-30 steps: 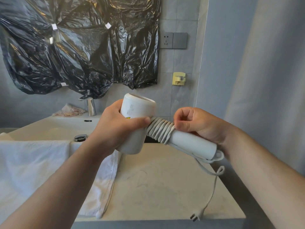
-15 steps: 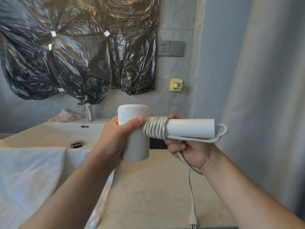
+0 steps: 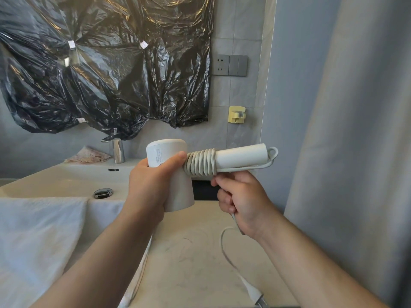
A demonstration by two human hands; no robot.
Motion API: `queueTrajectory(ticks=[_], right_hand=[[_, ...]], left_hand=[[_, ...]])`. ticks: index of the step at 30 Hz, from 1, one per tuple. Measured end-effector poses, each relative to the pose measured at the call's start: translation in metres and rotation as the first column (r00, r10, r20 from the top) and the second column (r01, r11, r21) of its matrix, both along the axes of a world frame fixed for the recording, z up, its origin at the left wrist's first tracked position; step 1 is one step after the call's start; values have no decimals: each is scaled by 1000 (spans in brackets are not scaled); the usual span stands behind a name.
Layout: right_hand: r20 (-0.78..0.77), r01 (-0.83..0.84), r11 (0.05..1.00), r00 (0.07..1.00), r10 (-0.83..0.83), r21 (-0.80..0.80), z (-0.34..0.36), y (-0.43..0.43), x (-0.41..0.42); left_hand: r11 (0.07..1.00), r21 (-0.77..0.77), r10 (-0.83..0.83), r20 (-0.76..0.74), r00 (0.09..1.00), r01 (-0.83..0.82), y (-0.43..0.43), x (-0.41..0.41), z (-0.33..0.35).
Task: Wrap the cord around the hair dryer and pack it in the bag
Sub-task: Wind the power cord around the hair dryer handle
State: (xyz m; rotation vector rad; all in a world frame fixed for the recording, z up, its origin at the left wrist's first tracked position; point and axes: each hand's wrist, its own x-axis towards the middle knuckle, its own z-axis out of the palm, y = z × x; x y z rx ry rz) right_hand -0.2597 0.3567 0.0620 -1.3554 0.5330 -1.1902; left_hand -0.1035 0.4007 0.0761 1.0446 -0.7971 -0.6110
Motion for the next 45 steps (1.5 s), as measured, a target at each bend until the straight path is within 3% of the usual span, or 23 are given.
queueTrajectory(ticks=[3,8,14,23,29,36,41,45], right_hand=[[-206,114,985,969,-139,-131,-2,3,1],[-529,125,883,759,-378,-452,-1,14,-4],[-651,55,828,591,-477,-558,10,17,-7],[-627,7,724,495,-602,-690,27,16,-16],[-647,-49,720,485,-589,-692,45,13,-21],[-717,-139,846,611,-336,-515,54,5,-30],[-685,-189,894,711,-161,-406,57,2,-37],[-725,-236,878,668,-165,-417,58,-2,-37]], left_hand=[[998,-10,62,9,998,-62,-2,4,0],[991,-28,133,11,991,-133,-5,13,-1],[971,-63,239,217,947,-230,-7,17,-9],[955,-70,284,481,829,-287,-5,24,-8],[987,-55,155,616,772,-154,3,29,-1],[999,-23,34,686,727,-24,11,34,9],[997,-35,-25,685,728,68,14,38,15],[994,-19,-60,716,696,106,16,38,18]])
